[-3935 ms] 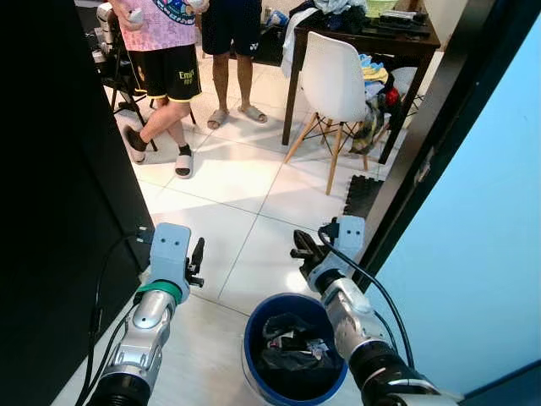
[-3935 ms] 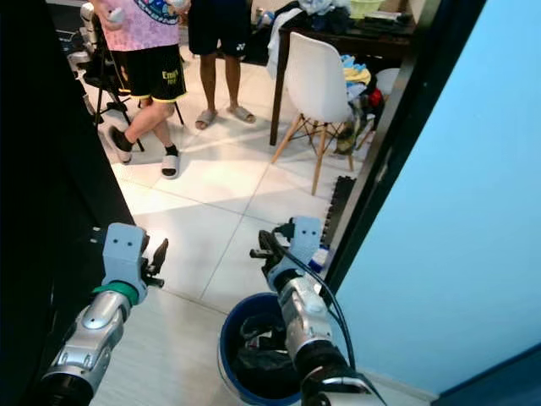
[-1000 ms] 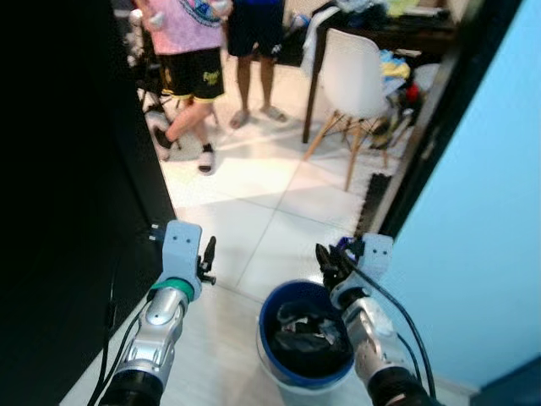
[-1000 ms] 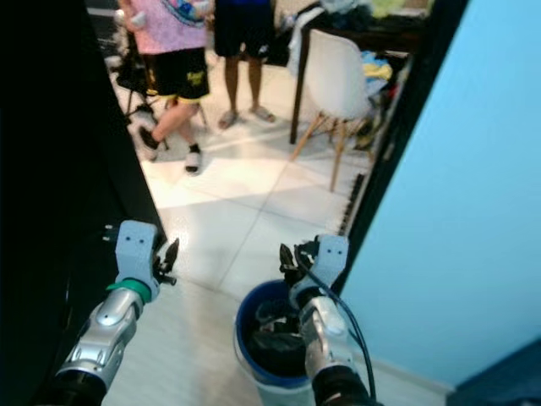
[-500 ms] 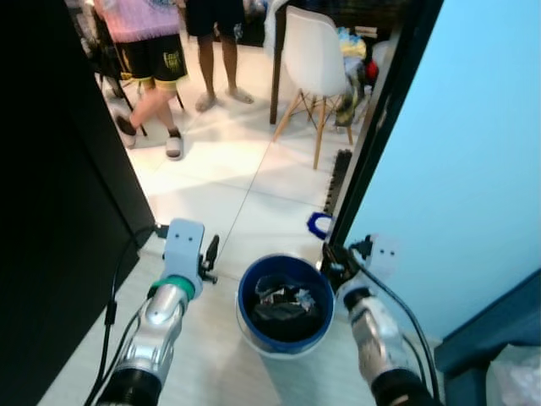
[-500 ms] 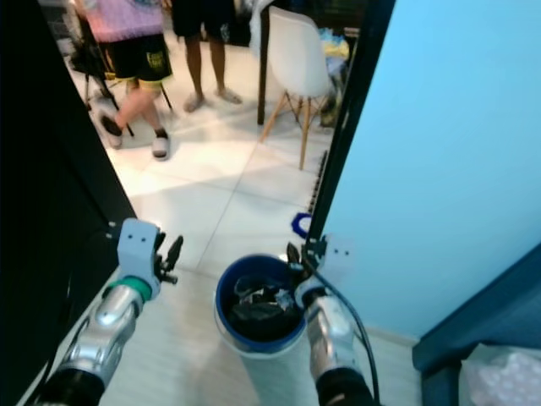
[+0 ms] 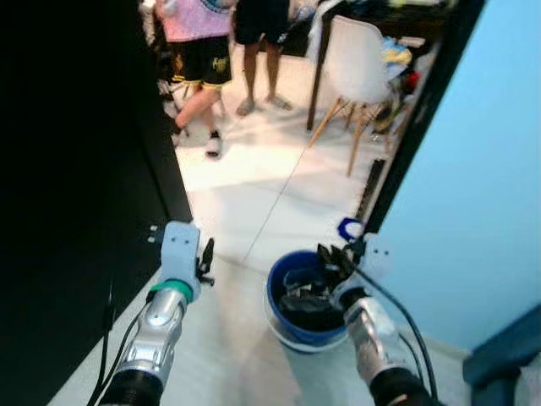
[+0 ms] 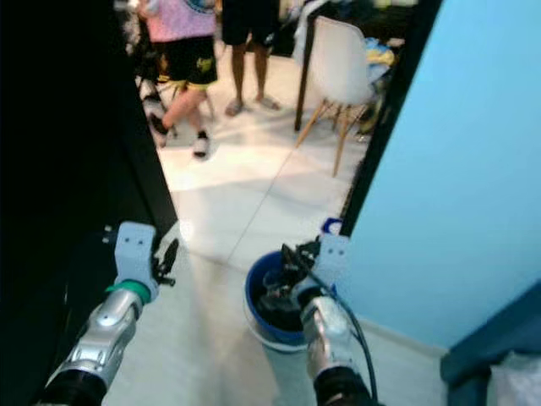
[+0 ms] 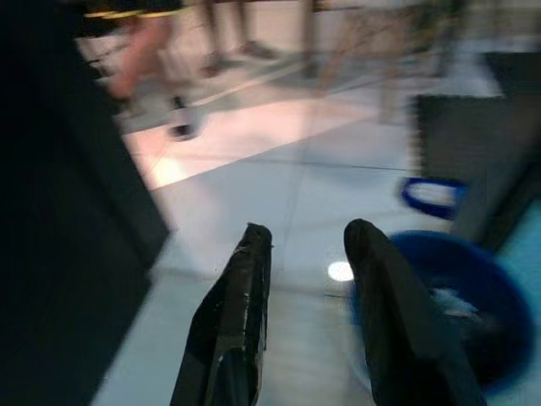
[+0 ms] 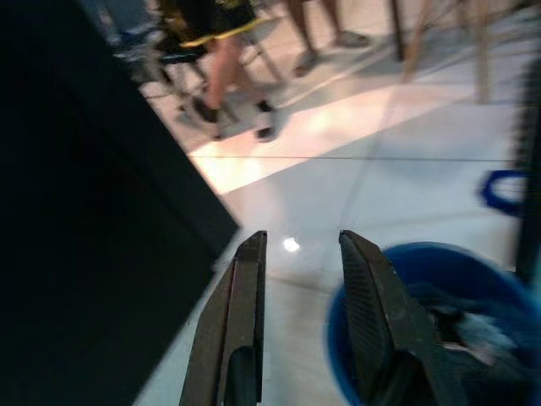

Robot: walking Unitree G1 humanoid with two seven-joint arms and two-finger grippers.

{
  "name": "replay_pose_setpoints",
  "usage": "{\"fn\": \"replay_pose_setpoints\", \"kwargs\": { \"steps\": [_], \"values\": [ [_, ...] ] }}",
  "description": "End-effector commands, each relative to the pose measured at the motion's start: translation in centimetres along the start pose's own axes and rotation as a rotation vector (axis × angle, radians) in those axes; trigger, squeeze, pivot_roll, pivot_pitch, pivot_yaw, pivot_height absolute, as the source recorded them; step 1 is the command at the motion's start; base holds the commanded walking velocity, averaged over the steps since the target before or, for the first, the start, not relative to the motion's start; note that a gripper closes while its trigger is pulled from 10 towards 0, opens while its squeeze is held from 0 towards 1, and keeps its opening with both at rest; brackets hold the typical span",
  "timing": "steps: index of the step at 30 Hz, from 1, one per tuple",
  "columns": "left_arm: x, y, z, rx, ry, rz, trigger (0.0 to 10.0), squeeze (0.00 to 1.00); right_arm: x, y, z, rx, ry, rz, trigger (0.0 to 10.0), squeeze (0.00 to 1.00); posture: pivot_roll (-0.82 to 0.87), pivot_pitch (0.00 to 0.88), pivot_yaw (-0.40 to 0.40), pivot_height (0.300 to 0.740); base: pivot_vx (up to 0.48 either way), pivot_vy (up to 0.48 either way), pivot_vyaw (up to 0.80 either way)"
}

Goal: Clean up the room

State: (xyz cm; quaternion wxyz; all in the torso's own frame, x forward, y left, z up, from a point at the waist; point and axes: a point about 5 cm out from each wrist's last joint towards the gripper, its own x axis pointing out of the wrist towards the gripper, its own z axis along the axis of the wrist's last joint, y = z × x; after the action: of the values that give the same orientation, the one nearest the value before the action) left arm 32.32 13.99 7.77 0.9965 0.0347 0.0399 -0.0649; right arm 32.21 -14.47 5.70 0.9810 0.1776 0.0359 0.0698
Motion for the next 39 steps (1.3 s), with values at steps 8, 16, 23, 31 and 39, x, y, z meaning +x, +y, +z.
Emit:
{"fn": "replay_pose_setpoints", "kwargs": {
  "steps": [8,16,23,31,39],
  "values": [
    [-0.25,0.34,-0.58,0.000,0.023,0.007,10.0,0.00,-0.19,0.18,-0.58,0.020,0.018,-0.008,10.0,0.00,0.03,0.000,0.093,0.740,-0.259,0.000,0.00],
    [-0.19,0.31,-0.54,0.001,0.022,0.004,10.0,0.00,-0.19,0.14,-0.55,0.021,0.016,-0.011,10.0,0.00,0.03,0.000,0.098,0.740,-0.258,0.000,0.00],
    [-0.15,0.31,-0.56,0.000,0.023,0.004,10.0,0.00,-0.18,0.16,-0.56,0.021,0.018,-0.011,10.0,0.00,0.04,0.000,0.097,0.740,-0.259,0.000,0.00],
    [-0.14,0.38,-0.57,-0.001,0.024,0.006,10.0,0.00,-0.13,0.24,-0.57,0.020,0.019,-0.009,10.0,0.00,0.04,0.000,0.096,0.740,-0.255,0.000,0.00],
    [-0.09,0.40,-0.52,0.001,0.023,0.006,10.0,0.00,-0.11,0.20,-0.53,0.019,0.019,-0.011,10.0,0.00,0.04,0.000,0.096,0.740,-0.254,0.000,0.00]
  ]
}}
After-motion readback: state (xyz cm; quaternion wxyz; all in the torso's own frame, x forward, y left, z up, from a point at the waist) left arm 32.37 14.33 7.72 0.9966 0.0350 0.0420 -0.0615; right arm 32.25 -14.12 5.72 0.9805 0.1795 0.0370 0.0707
